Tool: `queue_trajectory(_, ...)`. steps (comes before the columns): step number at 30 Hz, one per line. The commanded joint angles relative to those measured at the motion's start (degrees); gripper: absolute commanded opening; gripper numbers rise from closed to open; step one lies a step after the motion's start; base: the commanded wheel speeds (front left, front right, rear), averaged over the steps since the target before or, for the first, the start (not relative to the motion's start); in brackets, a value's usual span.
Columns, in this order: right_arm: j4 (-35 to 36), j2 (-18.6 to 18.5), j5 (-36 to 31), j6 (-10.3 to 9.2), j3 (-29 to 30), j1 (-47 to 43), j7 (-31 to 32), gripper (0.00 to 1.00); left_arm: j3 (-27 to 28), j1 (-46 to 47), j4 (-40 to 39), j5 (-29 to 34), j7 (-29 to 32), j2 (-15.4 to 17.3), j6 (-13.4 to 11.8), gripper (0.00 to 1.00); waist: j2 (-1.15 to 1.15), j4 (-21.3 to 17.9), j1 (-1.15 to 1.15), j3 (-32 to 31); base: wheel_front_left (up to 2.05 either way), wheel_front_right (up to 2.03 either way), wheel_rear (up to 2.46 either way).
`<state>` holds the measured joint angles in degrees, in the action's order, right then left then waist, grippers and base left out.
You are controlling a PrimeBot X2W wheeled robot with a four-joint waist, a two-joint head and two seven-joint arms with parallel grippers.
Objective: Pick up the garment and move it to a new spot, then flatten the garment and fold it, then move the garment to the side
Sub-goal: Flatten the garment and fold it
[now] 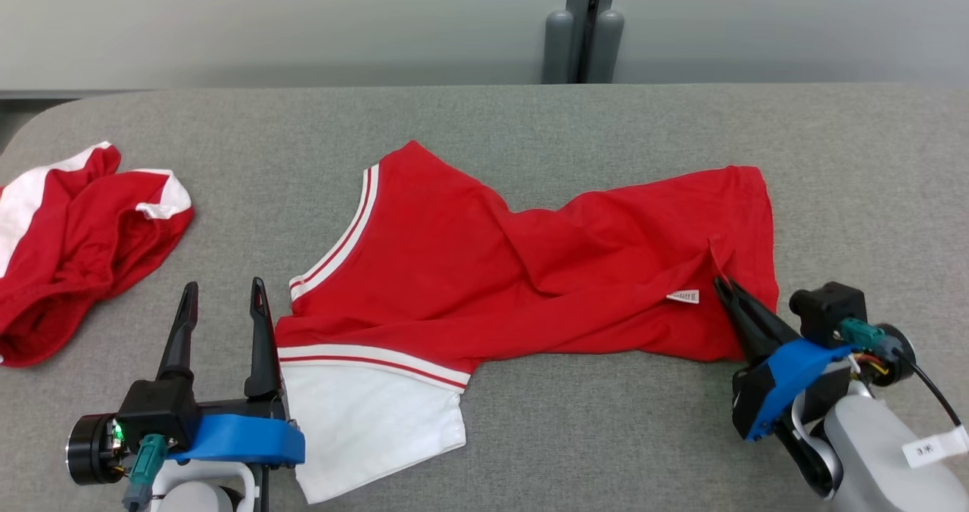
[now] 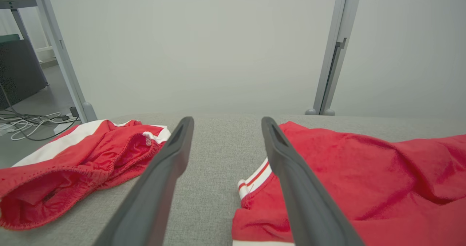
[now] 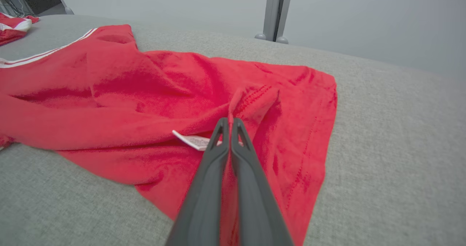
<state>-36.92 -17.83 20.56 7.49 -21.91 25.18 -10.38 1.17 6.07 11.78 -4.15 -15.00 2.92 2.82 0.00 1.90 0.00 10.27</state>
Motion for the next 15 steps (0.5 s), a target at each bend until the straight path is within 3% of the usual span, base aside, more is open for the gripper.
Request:
queue_trajectory(1, 1.1, -0.1, 1.4, 0.01, 0.3, -1.5, -0.3, 0.00, 0.2, -0.1, -0.1, -0.2, -0.3, 0.0, -0.2, 1.00, 0.00, -0.5, 0.00, -0.6, 0.00, 0.00, 0.00)
queue_trajectory(15, 25.2, -3.1, 14.0, 0.01, 3.8, -21.7, 6.5, 0.00, 0.5, -3.0, -1.0, -0.8, -0.3, 0.0, -0.5, 1.00, 0.00, -2.8, 0.00, -2.8, 0.00, 0.00, 0.00)
